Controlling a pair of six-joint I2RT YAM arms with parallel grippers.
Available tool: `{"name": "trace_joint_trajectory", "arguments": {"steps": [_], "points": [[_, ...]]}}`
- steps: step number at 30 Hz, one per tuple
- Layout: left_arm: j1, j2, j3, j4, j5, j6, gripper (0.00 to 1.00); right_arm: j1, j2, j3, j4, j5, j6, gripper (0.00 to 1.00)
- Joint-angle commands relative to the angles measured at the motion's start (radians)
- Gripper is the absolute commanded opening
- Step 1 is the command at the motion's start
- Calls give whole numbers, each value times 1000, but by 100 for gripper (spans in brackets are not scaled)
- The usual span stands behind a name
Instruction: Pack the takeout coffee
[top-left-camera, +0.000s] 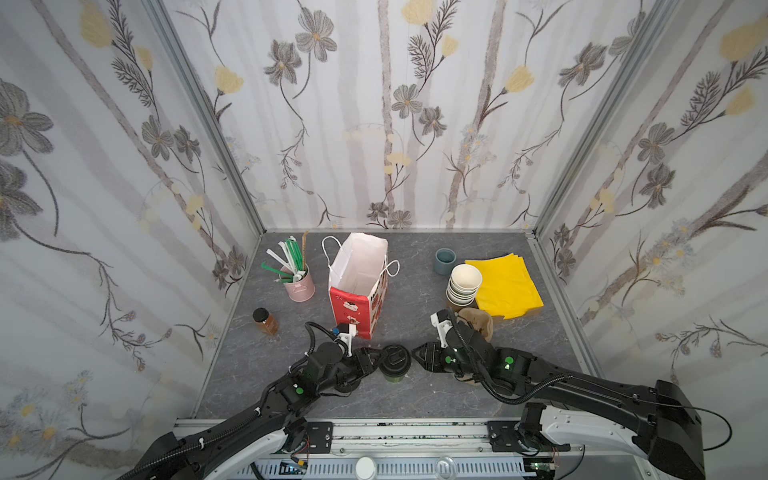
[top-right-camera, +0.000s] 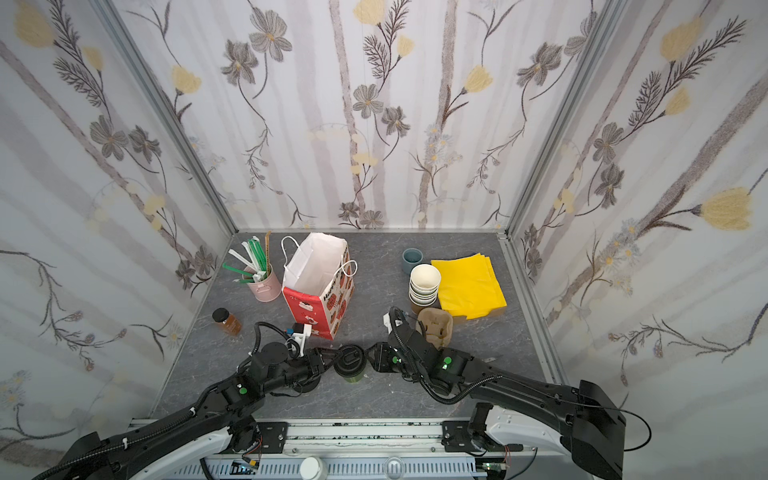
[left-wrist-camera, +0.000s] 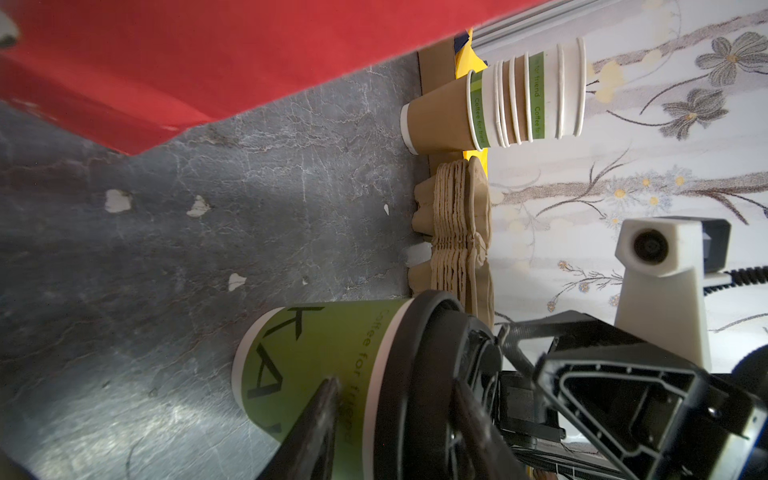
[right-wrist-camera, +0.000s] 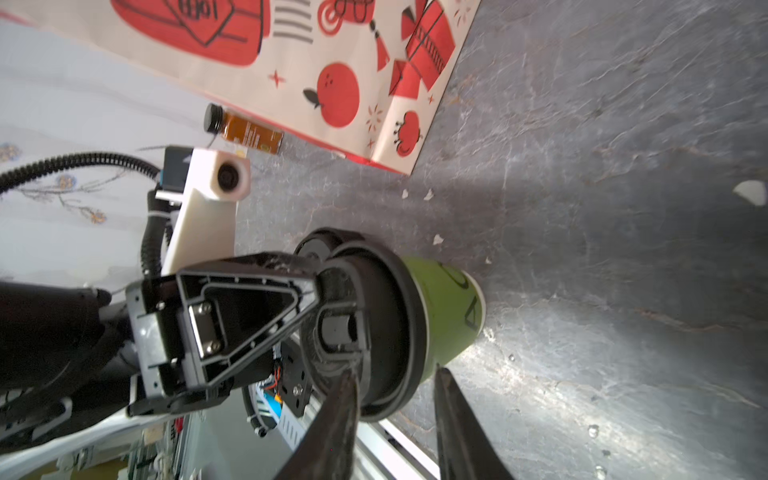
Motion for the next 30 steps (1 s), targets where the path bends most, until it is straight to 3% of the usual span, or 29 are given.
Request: {"name": "trace_joint_trajectory", "arguments": {"steps": [1,17,30], "points": [[0,7,7,-77,22,9,43,-26,16,9,38,11,-5,29],[1,25,19,-78,32,17,43,-46,160,5,159,-116,7,26],[1,28,18,-80,30,18,42,-46,218,-69,146,-117,30,17]]}}
